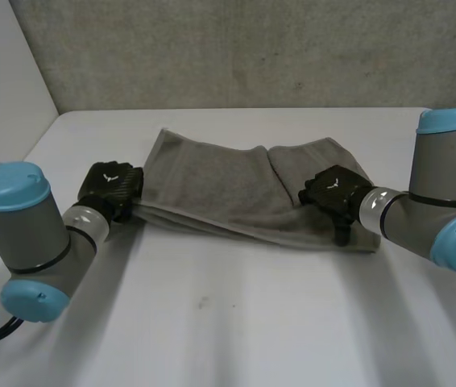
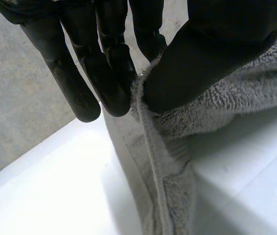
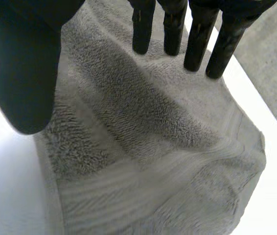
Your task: Fold the towel.
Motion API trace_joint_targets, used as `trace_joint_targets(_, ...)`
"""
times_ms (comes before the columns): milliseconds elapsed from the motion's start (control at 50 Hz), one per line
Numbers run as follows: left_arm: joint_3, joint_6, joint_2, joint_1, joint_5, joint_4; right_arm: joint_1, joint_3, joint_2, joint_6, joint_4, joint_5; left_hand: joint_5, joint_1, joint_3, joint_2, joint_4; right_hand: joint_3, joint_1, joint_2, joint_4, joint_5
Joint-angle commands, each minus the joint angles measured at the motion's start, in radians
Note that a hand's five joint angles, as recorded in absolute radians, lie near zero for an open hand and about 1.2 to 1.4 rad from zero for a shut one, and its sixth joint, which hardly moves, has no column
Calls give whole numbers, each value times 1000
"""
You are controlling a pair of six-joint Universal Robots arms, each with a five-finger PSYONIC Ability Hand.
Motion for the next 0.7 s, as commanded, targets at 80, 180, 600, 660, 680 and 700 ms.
trace_joint_targets(80,-44,23,101,38,1,6,-66,189,-182,379,-129,-2,182,194,180,178,179,-126,-94,-134,-124,-130)
trace_joint_targets(180,-70,23,129,47,1,18,-118,350,-270,482,-217,1,182,194,180,178,179,-95,-63,-103,-93,-99)
trace_joint_targets(600,-96,23,123,71,2,34,-168,598,-203,537,-519,6,182,194,180,178,179,268,300,260,270,264)
trace_joint_targets(660,-96,23,123,73,2,35,-167,591,-187,540,-530,4,182,194,180,178,179,310,342,302,312,306)
trace_joint_targets(680,-96,23,123,73,2,35,-167,577,-170,542,-539,4,182,194,180,178,179,350,383,342,353,346)
trace_joint_targets(700,-96,23,123,74,2,34,-167,566,-153,542,-548,6,182,194,180,178,179,365,398,357,368,361)
